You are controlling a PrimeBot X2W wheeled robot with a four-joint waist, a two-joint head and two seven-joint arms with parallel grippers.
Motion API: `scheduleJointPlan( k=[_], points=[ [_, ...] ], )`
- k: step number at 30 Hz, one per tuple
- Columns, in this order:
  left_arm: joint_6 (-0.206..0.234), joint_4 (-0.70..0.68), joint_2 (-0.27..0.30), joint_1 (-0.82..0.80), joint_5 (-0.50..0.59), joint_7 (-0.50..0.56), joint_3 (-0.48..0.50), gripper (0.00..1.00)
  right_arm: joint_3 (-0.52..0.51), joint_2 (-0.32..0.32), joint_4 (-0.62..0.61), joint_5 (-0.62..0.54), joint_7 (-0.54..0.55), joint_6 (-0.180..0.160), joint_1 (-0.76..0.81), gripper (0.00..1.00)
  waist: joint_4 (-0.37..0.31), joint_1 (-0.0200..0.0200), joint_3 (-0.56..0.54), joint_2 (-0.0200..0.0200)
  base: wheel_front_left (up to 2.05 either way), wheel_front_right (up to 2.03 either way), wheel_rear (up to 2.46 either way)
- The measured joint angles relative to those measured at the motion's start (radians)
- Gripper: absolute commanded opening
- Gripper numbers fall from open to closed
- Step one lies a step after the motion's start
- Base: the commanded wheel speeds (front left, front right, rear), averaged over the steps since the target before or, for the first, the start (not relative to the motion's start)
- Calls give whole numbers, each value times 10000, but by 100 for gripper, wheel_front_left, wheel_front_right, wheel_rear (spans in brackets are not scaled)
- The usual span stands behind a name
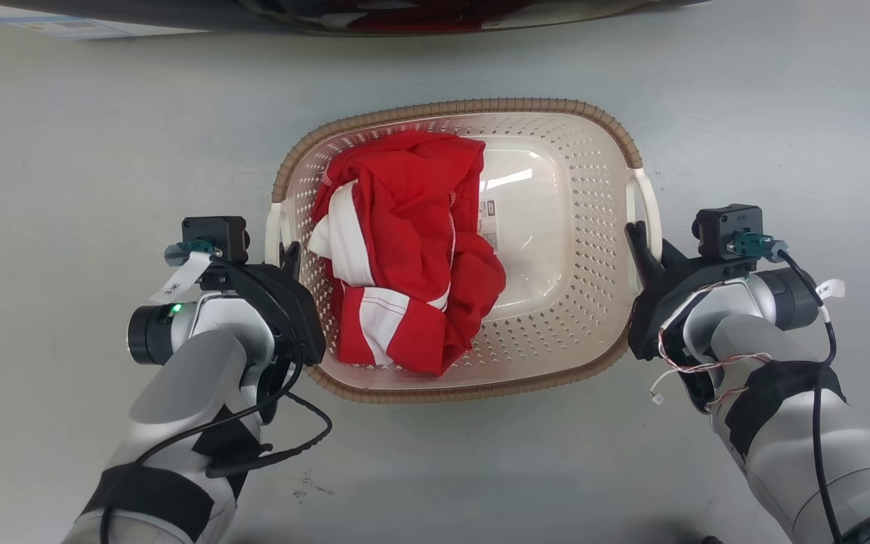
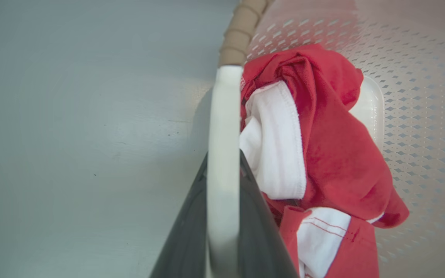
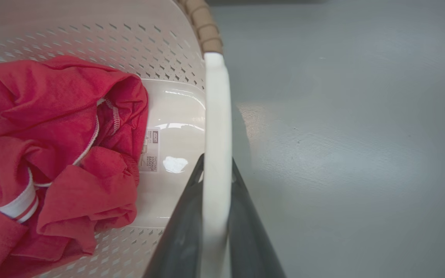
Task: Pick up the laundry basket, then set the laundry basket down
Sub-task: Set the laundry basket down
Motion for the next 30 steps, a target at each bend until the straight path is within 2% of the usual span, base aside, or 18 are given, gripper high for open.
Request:
scheduleJointPlan(
  k=[7, 8, 9, 10, 11, 12, 13, 14, 15, 16, 30],
  points=[
    [-71, 21, 21, -8, -86, 25, -219, 0, 19, 0, 46, 2, 0, 46, -5, 0, -2, 0, -8, 0, 0, 0, 0],
    [-71, 25, 23, -10, -86, 19, -238, 0, 23, 0, 59, 2, 0, 46, -5, 6, 0, 0, -16, 0, 0, 0, 0],
    [-73, 25, 21, -14, -88, 21, -255, 0, 40, 0, 69, 2, -2, 48, -5, 6, 4, 0, -25, 0, 0, 0, 0],
    [-75, 23, 21, -15, -100, 23, -286, 7, 54, 0, 82, 2, 0, 48, -5, 75, 8, 0, -36, 1, 0, 0, 0],
    [-75, 19, 21, -14, -130, 17, -297, 35, 92, 0, 96, -2, 0, 48, -5, 100, 11, 0, -49, 1, 0, 0, 0],
    [-96, 19, 21, -12, -159, 23, -330, 55, 136, 0, 113, -15, -2, 54, -4, 100, 15, 1, -71, 1, 0, 0, 0],
    [-169, 27, 21, 0, -192, 27, -366, 58, 157, 2, 148, -15, -2, 77, -1, 100, 18, 1, -97, 1, 0, 0, 0],
    [-167, 36, 21, 11, -209, 17, -362, 71, 169, -2, 184, -15, -4, 79, 2, 100, 20, 1, -127, 1, 0, 0, 0],
    [-165, 42, 21, 15, -221, 8, -389, 95, 188, -4, 184, -15, -10, 79, 2, 100, 21, 1, -163, 1, 0, 0, 0],
    [-167, 40, 21, 16, -259, 8, -399, 100, 205, 0, 178, -17, -19, 90, 2, 100, 23, 0, -200, 0, 0, 0, 0],
    [-263, 389, 12, 275, -587, -610, -372, 100, 274, 29, 77, -23, -324, 167, 40, 100, 42, 0, -973, 1, 0, 0, 0]
  ],
)
